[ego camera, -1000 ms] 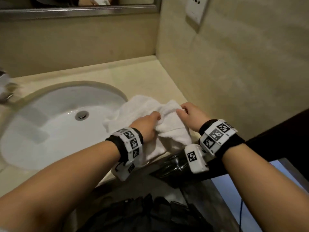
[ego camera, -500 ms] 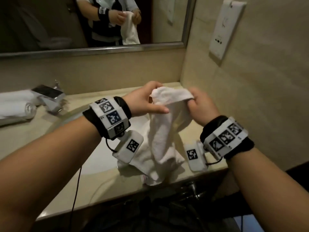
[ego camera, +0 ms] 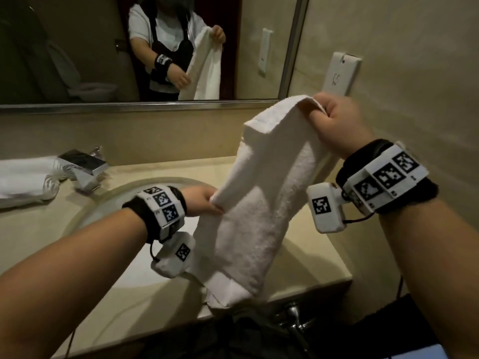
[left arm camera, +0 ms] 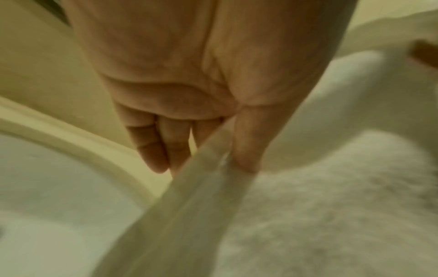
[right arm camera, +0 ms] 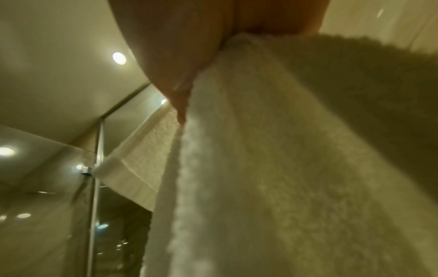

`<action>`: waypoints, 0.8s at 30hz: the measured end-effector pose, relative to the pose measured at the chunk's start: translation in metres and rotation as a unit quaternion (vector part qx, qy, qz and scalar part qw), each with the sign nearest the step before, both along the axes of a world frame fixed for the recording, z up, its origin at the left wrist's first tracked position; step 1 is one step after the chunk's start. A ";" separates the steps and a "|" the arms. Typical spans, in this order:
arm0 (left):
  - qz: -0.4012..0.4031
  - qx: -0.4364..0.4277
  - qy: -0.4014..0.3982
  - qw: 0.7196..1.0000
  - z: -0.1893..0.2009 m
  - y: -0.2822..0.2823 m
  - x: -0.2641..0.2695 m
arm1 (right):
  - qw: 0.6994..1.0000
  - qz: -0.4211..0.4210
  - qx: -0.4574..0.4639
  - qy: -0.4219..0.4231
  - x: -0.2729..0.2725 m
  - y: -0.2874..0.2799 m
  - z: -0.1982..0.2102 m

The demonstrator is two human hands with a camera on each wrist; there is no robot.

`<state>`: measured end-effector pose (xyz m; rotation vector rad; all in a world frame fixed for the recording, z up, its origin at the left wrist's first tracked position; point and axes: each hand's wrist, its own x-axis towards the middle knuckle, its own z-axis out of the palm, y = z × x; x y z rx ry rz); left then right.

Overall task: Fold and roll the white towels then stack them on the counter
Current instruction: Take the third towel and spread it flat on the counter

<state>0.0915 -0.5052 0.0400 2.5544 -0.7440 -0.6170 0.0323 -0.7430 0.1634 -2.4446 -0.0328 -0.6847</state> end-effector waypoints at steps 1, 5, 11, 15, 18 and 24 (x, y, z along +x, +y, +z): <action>0.028 -0.024 0.019 0.999 -0.005 0.009 0.004 | 1.000 -0.014 -0.007 0.001 -0.003 -0.007 -0.002; 0.144 -0.129 0.038 0.980 -0.012 0.041 0.017 | 0.997 -0.068 -0.016 0.020 -0.013 -0.033 -0.009; -0.019 -0.145 0.101 0.984 0.011 -0.010 0.001 | 1.000 -0.004 -0.028 -0.001 -0.005 0.001 -0.001; -0.011 -0.049 0.045 0.998 -0.028 -0.033 -0.003 | 0.998 -0.002 0.054 -0.023 -0.004 -0.004 0.009; 0.035 0.014 -0.017 0.999 -0.039 -0.012 0.006 | 0.996 -0.037 0.074 -0.023 -0.014 -0.027 0.007; 0.148 -0.281 -0.071 0.946 0.046 -0.004 0.022 | 0.986 0.038 0.027 0.159 -0.028 -0.022 -0.040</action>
